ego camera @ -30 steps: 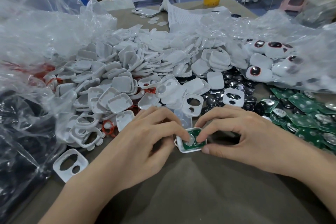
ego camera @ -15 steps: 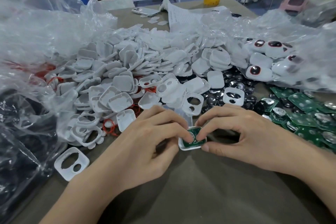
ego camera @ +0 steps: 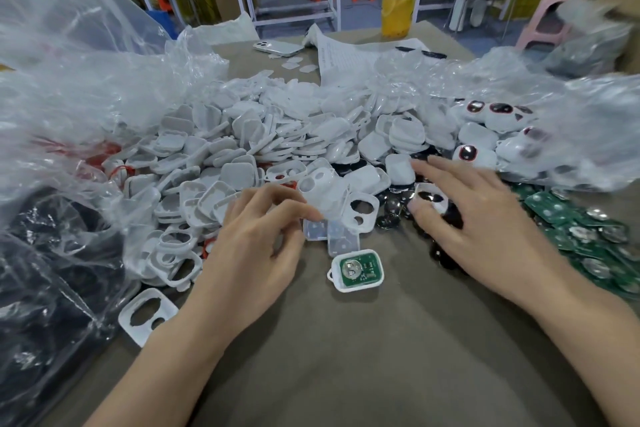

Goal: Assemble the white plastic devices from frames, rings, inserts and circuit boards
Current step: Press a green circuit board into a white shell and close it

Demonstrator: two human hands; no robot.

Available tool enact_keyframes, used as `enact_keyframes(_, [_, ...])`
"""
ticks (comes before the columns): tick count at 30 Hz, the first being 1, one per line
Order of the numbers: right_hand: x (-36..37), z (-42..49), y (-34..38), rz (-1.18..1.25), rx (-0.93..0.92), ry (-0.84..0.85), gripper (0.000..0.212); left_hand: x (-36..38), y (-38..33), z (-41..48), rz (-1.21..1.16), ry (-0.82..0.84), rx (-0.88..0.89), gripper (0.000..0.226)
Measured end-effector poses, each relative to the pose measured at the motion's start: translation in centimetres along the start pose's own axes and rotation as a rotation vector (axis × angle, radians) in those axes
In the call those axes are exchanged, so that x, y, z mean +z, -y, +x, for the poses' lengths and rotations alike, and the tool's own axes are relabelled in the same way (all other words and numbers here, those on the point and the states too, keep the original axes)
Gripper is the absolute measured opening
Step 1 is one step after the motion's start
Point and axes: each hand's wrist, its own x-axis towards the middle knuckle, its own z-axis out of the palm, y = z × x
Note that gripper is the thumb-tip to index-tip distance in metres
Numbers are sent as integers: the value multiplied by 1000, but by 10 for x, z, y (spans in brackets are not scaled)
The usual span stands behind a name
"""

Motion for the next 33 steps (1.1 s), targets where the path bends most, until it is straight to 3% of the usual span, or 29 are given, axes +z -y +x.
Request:
enact_keyframes(3, [8, 1, -1, -150, 62, 118, 53, 2, 3, 2, 9, -40, -40, 27])
enact_keyframes(9, [12, 3, -7, -51, 59, 8, 32, 6, 6, 6, 49, -128, -133, 33])
enact_keyframes(17, [1, 11, 2, 19, 48, -116, 42, 9, 8, 10, 162, -194, -192, 31])
enact_keyframes(22, [10, 34, 17, -60, 45, -71, 41, 8, 11, 15, 267, -227, -211, 29])
enact_keyframes(33, [30, 63, 15, -60, -51, 72, 38, 11, 28, 34, 300, -293, -66, 26])
